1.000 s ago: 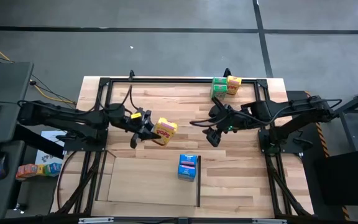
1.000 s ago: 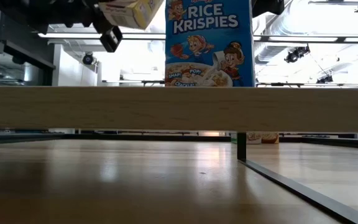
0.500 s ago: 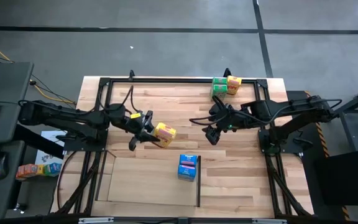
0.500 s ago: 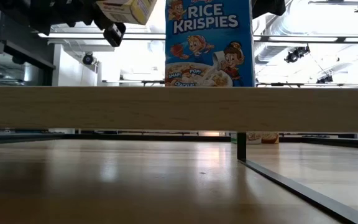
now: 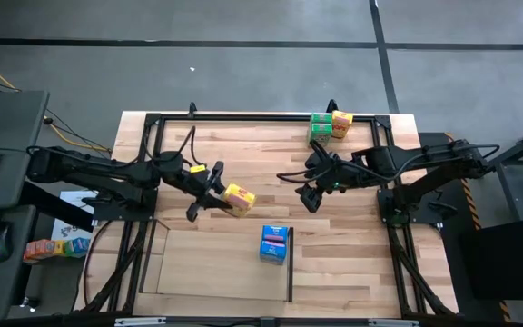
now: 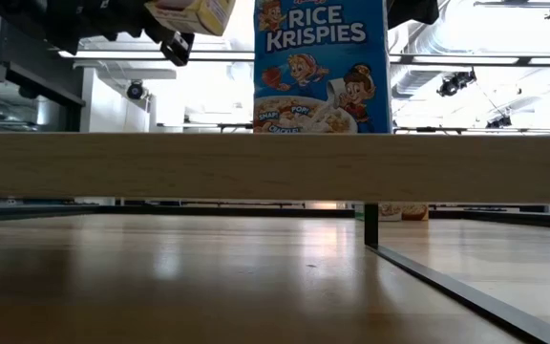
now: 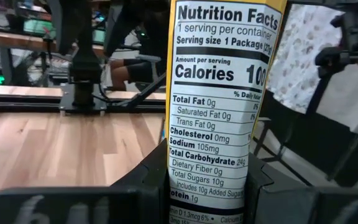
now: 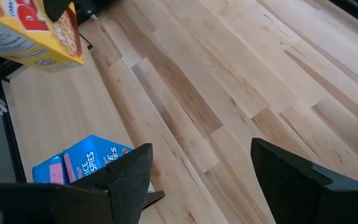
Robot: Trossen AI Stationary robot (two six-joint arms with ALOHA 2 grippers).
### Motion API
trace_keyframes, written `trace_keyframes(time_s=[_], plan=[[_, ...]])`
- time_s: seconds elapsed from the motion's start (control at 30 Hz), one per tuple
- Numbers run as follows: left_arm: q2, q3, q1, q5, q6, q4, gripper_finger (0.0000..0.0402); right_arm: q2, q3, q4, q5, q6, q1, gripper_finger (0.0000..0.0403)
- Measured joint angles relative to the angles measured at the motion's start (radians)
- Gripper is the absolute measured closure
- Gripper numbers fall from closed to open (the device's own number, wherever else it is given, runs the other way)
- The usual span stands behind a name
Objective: Stack cereal on shelf
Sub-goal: Put the bottom yellow cereal box on the shelf
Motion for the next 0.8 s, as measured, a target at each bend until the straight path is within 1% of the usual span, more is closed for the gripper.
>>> trace_keyframes(time_s=[0.2, 0.47, 0.63, 0.73, 0.8], plan=[[0.0, 0.0, 0.006, 0.004, 0.042, 0.0, 0.0313, 0.0, 0.0, -0.001, -0.009, -0.008, 0.0, 0.0139], [0.0, 0.0, 0.044, 0.007, 0.018, 0.006, 0.0313, 0.0, 0.0, -0.013, -0.008, -0.016, -0.003, 0.0139], [0.0, 0.0, 0.06, 0.007, 0.043, 0.021, 0.0313, 0.0, 0.0, -0.016, -0.008, -0.009, -0.008, 0.0139], [0.017, 0.002, 0.07, 0.007, 0.056, 0.044, 0.0313, 0.0, 0.0, -0.016, -0.008, -0.008, -0.008, 0.0139], [0.04, 0.002, 0.07, 0.007, 0.035, 0.04, 0.0313, 0.0, 0.0, -0.016, -0.008, -0.008, -0.008, 0.0139]])
